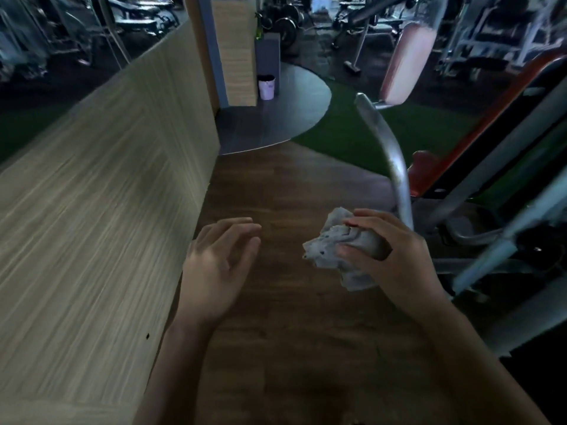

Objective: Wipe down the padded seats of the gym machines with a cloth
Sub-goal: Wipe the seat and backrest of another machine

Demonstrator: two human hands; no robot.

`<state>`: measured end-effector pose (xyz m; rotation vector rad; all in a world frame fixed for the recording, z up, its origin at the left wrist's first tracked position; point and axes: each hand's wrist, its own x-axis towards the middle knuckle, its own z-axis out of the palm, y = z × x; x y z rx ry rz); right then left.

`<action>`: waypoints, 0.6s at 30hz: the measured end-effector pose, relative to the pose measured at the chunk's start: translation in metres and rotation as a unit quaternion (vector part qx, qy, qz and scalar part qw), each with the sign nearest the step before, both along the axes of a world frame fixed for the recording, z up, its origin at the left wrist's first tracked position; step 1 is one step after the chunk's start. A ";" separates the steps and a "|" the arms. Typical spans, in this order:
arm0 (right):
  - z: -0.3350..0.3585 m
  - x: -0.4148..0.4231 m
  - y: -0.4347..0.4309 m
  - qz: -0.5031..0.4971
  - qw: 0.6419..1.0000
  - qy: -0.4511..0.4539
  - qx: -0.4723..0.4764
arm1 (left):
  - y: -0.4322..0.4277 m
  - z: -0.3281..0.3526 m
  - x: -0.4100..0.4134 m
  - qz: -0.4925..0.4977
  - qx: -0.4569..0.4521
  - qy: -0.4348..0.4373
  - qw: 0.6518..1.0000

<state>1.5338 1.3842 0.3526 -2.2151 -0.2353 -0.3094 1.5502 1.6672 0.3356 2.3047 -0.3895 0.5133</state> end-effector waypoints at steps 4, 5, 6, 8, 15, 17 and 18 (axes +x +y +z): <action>-0.001 0.064 -0.002 -0.022 1.000 -0.016 -0.005 | -0.006 0.000 0.075 -0.022 0.005 -0.013 1.000; -0.001 0.084 -0.003 -0.025 1.000 -0.017 -0.003 | -0.010 -0.001 0.094 -0.025 0.007 -0.011 1.000; -0.002 0.104 -0.004 -0.026 0.999 -0.021 -0.001 | -0.015 -0.001 0.113 -0.029 0.007 -0.010 1.000; -0.005 0.149 -0.007 -0.023 0.999 -0.030 0.001 | -0.023 0.000 0.153 -0.033 0.009 -0.014 0.999; -0.006 0.300 -0.018 -0.004 1.000 -0.016 -0.002 | -0.034 0.007 0.291 -0.028 0.007 0.010 1.000; -0.005 0.337 -0.018 -0.002 1.000 -0.019 -0.003 | -0.034 0.007 0.327 -0.024 0.004 0.019 1.000; -0.005 0.356 -0.017 -0.003 1.000 -0.021 0.000 | -0.034 0.007 0.346 -0.022 0.005 0.020 1.000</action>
